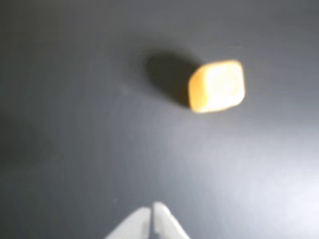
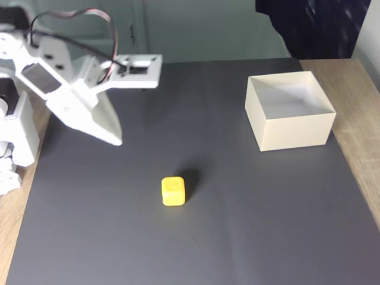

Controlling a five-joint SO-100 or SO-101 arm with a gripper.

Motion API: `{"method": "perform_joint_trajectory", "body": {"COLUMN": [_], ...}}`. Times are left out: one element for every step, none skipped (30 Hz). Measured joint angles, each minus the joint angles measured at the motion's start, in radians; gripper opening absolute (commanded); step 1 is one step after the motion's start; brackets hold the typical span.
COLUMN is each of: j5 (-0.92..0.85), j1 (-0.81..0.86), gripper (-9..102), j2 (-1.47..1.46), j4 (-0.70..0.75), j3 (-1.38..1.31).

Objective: Grasp a cube block and put it in the white box.

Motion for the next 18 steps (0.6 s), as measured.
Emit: {"method": "perform_joint_trajectory", "body": {"j5": [0.006,0.014,0.02,0.025,0.026,0.028,0.029,0.029,0.029,0.029,0.029,0.035,0.038,0.041,0.046,0.048,0.052,0.058], "j1": [0.008,0.014,0.02,0.028,0.032,0.04,0.046,0.052,0.058,0.063,0.069,0.072,0.077,0.081,0.084,0.091,0.095,0.1], "gripper": [0,0,0,0,0,0,0,0,0,0,0,0,0,0,0,0,0,0], "j2": [-0.052,-0.106,-0.153,-0.196,-0.236,-0.275,-0.31,-0.341,-0.368,-0.393,-0.414,-0.437,-0.459,-0.483,-0.508,-0.535,-0.563,-0.588], "j4": [-0.008,-0.012,-0.012,-0.012,-0.012,-0.015,-0.023,-0.029,-0.032,-0.032,-0.037,-0.04,-0.041,-0.041,-0.041,-0.041,-0.041,-0.044], "j3": [-0.041,-0.081,-0.123,-0.163,-0.199,-0.233,-0.261,-0.282,-0.304,-0.324,-0.342,-0.36,-0.38,-0.4,-0.419,-0.44,-0.459,-0.479]}}
